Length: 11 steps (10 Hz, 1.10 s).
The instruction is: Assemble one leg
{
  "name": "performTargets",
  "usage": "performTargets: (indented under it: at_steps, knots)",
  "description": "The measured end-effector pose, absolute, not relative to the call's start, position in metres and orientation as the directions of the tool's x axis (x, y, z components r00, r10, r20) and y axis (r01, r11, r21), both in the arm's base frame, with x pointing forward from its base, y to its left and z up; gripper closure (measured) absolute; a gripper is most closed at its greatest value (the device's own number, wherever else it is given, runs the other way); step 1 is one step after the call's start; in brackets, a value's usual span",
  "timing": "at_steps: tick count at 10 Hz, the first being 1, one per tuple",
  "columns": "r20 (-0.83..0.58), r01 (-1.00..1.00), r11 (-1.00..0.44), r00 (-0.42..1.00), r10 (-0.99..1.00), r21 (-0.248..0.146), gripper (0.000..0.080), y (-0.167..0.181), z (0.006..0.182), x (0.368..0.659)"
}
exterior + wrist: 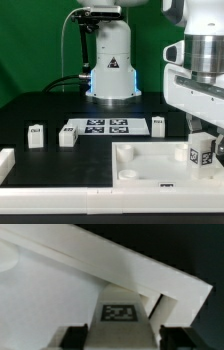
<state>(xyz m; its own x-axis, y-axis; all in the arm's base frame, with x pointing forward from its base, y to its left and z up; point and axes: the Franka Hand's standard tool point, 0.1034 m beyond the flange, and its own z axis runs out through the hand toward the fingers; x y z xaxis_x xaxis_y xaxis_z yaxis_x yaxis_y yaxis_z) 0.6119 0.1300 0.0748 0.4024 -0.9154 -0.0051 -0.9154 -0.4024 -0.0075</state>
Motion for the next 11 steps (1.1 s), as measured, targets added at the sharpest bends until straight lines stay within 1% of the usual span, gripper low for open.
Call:
performTargets:
  at_steps: [1,2,3,4,5,6,8,9,10,11]
  knots:
    - [-0.004,-0.907,-0.42,0.42,-0.907,-0.007,0.026,0.1296,0.0748,0.612]
    - [-0.002,-0.834,-0.551,0.551,-0.834,-0.009,0.026,0.1268,0.0749,0.6129]
    - [-0.001,-0.757,-0.653,0.653,-0.757,-0.008,0.017,0.1253,0.0745,0.6127]
    - [-0.001,-0.696,-0.718,0.718,-0.696,-0.006,0.017,0.126,0.0737,0.6111]
    - [-0.004,-0.625,-0.781,0.781,-0.625,-0.006,0.0154,0.1286,0.0745,0.6089]
    - [-0.004,-0.585,-0.811,0.811,-0.585,-0.009,0.0151,0.1321,0.0767,0.6075]
    - [-0.001,-0.351,-0.936,0.936,-0.351,-0.012,0.015,0.1325,0.0785,0.6077]
    - [0.0,-0.272,-0.962,0.962,-0.272,-0.013,0.015,0.1316,0.0786,0.608]
    - [0.002,-0.113,-0.993,0.994,-0.113,-0.013,0.015,0.1277,0.0783,0.609]
    - [0.002,-0.016,-1.0,1.0,-0.016,-0.014,0.015,0.1249,0.077,0.61]
